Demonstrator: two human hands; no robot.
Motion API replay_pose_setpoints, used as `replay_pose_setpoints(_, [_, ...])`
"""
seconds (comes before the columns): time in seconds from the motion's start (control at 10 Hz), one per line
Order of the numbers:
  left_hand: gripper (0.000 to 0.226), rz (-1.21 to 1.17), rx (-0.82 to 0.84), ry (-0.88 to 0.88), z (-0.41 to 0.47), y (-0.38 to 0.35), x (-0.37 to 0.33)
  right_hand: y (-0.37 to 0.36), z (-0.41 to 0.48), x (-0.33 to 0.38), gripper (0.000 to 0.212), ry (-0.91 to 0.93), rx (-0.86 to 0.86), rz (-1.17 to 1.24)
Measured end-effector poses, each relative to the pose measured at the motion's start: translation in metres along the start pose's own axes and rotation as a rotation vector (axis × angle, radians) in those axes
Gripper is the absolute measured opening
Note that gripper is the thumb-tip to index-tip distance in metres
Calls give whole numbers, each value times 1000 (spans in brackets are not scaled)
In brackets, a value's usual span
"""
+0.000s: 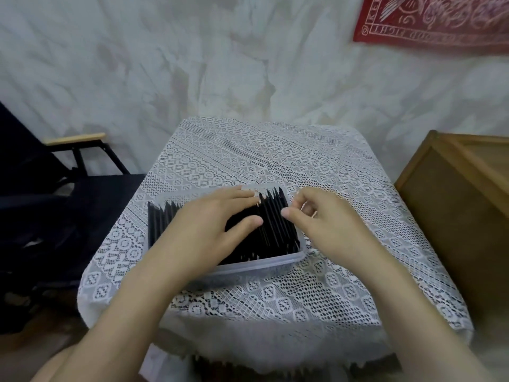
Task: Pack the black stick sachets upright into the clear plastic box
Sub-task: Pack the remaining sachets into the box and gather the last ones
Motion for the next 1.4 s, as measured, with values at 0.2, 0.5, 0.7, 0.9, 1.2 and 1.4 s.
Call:
replay_pose_setpoints(0.2, [66,68,-151,96,-43,11,22,-11,-11,1,55,73,66,-6])
replay_pose_setpoints(0.5, [82,21,-67,124,-76,12,45,-34,-32,0,71,106,170,-48])
replay_pose_setpoints(0.7, [68,-58,-176,89,-81,17,47,-34,-34,0,75,71,184,-56])
replay_pose_setpoints(0.9, [87,-124,-270,219,-102,15,54,-38,-39,-1,98,27,217,14])
replay_pose_setpoints(1.2, [98,-307,-215,254,-88,5,51,-33,-47,-13,118,23,185,136])
replay_pose_setpoints(1.4, [99,-371,-156,234,-46,-8,42,-14,-35,-33,106,-17,90,163])
Point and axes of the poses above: each hand's wrist, its own z-axis towards the middle knuckle, its own y-axis out of the back of the hand, x = y × z, the point moved 3 cm from there along z, towards the middle knuckle, and after that the axes turned 6 degrees about -z, right-handed, at the moved point
